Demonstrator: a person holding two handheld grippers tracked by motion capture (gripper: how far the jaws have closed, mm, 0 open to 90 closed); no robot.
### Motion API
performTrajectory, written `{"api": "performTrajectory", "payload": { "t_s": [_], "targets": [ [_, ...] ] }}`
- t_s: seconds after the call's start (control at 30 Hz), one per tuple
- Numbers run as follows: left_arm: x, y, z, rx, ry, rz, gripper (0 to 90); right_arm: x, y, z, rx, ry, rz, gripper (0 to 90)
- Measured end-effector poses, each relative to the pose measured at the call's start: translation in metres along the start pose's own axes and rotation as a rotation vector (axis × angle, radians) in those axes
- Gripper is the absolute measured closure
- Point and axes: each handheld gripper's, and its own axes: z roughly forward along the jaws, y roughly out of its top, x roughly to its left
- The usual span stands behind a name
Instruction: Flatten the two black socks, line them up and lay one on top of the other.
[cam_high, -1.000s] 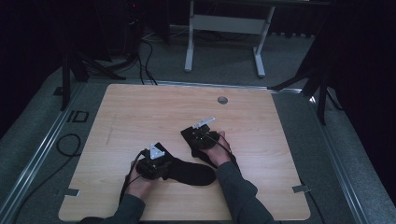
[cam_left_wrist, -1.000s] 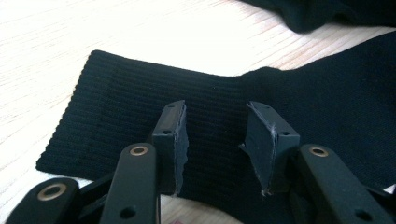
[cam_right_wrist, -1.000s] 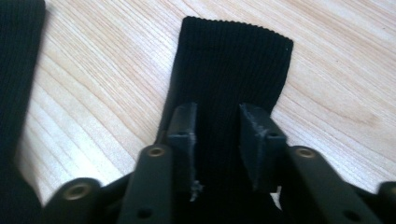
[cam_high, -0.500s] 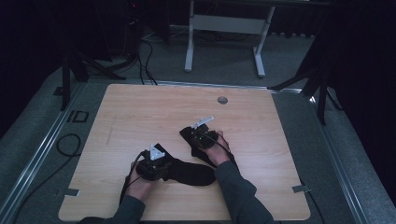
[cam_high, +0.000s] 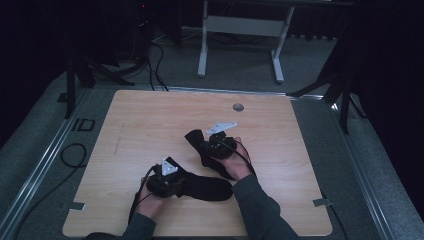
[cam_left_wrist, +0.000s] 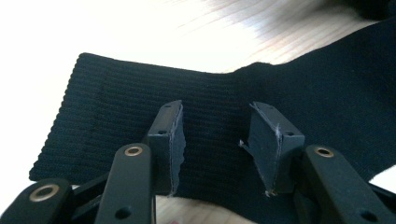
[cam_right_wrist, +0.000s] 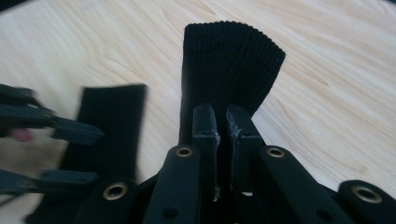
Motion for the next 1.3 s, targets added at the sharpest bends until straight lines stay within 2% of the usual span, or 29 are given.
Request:
{"api": "performTrajectory", "payload": {
  "t_s": [0.07, 0.17, 0.23, 0.33, 0.37, 0.4, 0.5, 0.6, 0.67, 0.77, 0.93, 0.97, 1.03, 1.13, 1.3],
  "targets": [
    [-0.003, -0.001, 0.0, 0.0, -0.008, 0.003, 56.0, 0.006, 0.004, -0.007, -0.016, 0.011, -0.01, 83.4],
    [-0.004, -0.001, -0.001, -0.015, -0.044, -0.031, 55.9, 0.017, 0.01, -0.016, -0.037, 0.016, -0.023, 83.4],
    [-0.001, -0.001, -0.004, -0.028, -0.049, -0.052, 56.1, 0.024, 0.014, -0.021, -0.047, 0.019, -0.037, 83.4],
    [0.009, -0.001, -0.014, -0.073, -0.045, -0.095, 56.6, 0.034, 0.019, -0.03, -0.07, 0.024, -0.047, 83.4],
    [0.009, -0.001, -0.014, -0.073, -0.045, -0.095, 56.6, 0.034, 0.019, -0.03, -0.07, 0.024, -0.047, 83.4],
    [0.016, 0.0, -0.021, -0.096, -0.033, -0.116, 56.6, 0.037, 0.021, -0.033, -0.076, 0.024, -0.049, 83.4],
    [0.027, 0.002, -0.03, -0.134, -0.003, -0.151, 56.9, 0.049, 0.024, -0.041, -0.088, 0.03, -0.037, 83.4],
    [0.038, 0.004, -0.04, -0.173, 0.028, -0.189, 57.3, 0.06, 0.022, -0.041, -0.074, 0.043, -0.026, 83.4],
    [0.046, 0.004, -0.046, -0.191, 0.048, -0.209, 57.3, 0.068, 0.019, -0.035, -0.051, 0.052, -0.03, 83.4],
    [0.056, 0.003, -0.052, -0.211, 0.072, -0.237, 57.9, 0.076, 0.012, -0.016, 0.004, 0.054, -0.041, 83.3],
    [0.069, -0.002, -0.052, -0.212, 0.091, -0.277, 58.6, 0.081, 0.002, 0.018, 0.109, 0.085, 0.008, 83.1],
    [0.069, -0.002, -0.052, -0.212, 0.091, -0.277, 58.6, 0.081, 0.002, 0.018, 0.109, 0.085, 0.008, 83.1],
    [0.071, -0.004, -0.052, -0.207, 0.096, -0.281, 58.7, 0.086, -0.004, 0.032, 0.152, 0.091, 0.012, 83.0],
    [0.071, -0.004, -0.052, -0.209, 0.098, -0.281, 58.6, 0.09, -0.009, 0.042, 0.183, 0.104, -0.001, 82.8],
    [0.071, -0.004, -0.05, -0.199, 0.096, -0.277, 58.6, 0.094, -0.013, 0.048, 0.216, 0.099, -0.016, 82.3]
  ]
}}
